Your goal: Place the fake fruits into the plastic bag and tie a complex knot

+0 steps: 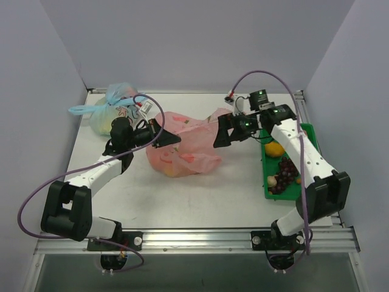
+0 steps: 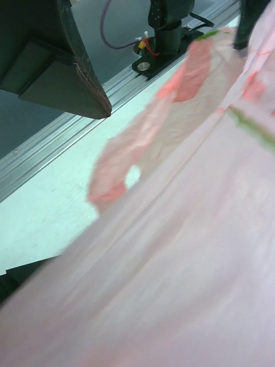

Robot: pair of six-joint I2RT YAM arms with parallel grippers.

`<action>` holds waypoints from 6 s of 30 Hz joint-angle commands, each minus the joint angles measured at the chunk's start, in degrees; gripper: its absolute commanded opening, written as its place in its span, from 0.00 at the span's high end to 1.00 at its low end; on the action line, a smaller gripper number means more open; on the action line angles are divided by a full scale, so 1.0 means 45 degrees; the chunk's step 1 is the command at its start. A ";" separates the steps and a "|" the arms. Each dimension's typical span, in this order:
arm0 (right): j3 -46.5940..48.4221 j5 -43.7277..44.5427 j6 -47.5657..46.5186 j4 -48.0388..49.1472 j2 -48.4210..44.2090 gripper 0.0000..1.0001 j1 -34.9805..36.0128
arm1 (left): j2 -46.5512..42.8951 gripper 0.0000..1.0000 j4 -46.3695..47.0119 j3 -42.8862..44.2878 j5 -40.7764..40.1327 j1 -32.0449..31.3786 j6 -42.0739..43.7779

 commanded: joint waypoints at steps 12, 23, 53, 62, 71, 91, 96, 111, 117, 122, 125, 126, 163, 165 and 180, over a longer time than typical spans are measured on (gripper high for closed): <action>-0.1033 0.2003 -0.8394 -0.8155 -0.3045 0.01 -0.7790 | -0.0310 0.99 -0.0389 -0.0200 0.0527 -0.0021 0.1535; 0.0862 -0.1282 -0.7501 -0.8924 -0.2421 0.09 -0.4092 | 0.0042 1.00 -0.1093 0.0678 -0.0351 -0.0801 0.1653; 0.3482 -0.3487 -0.4680 -0.3134 -0.0954 0.02 -0.1723 | -0.1267 1.00 -0.7677 0.4019 -0.4766 -0.0372 -0.0571; 0.1857 -0.2532 -0.5465 -0.4931 -0.2614 0.12 -0.1191 | -0.0349 1.00 -0.7245 0.4332 -0.5020 -0.0372 -0.1023; 0.2307 0.1019 -0.6677 -0.6362 -0.1661 0.24 -0.7712 | -0.0407 1.00 -0.7245 0.4000 -0.5020 -0.0333 -0.0184; 0.5647 0.8387 -0.2556 -0.3530 0.5840 0.00 -0.8751 | -0.0173 1.00 -0.6835 0.3355 -0.5039 -0.0196 0.0442; 0.6017 0.8582 -0.2575 -0.3412 0.6834 0.00 -0.8751 | 0.0042 1.00 -0.6777 0.3238 -0.4981 -0.0157 0.0247; 0.6839 0.7919 -0.2575 -0.3314 0.8633 0.03 -0.8712 | 0.0745 1.00 -0.7011 0.3765 -0.4942 -0.0138 0.0480; 0.6917 0.7530 -0.2731 -0.3275 0.9043 0.07 -0.8770 | 0.0745 1.00 -0.7011 0.3551 -0.4961 -0.0138 0.0559; 0.6975 0.7294 -0.2771 -0.3138 0.9298 0.11 -0.8790 | 0.0765 1.00 -0.6972 0.3472 -0.4942 -0.0138 0.0637; 0.7209 0.7060 -0.2809 -0.3119 0.9454 0.14 -0.8848 | 0.0765 1.00 -0.7011 0.3472 -0.4961 -0.0138 0.0754; 0.7229 0.6982 -0.2868 -0.3099 0.9397 0.19 -0.8849 | 0.0765 1.00 -0.7030 0.3491 -0.4961 -0.0138 0.0793; 0.4338 0.2801 0.1956 0.1804 0.4649 0.00 0.1834 | 0.1019 1.00 -0.4882 0.2788 -0.4180 0.0018 -0.1316; 0.3990 0.2879 0.1820 0.1609 0.4319 0.00 0.1796 | 0.1019 1.00 -0.4843 0.2827 -0.4180 0.0057 -0.1278; 0.0550 0.0400 -0.0324 -0.2287 -0.0661 0.00 -0.0228 | 0.0785 1.00 -0.5097 0.2554 -0.4024 0.0058 -0.0770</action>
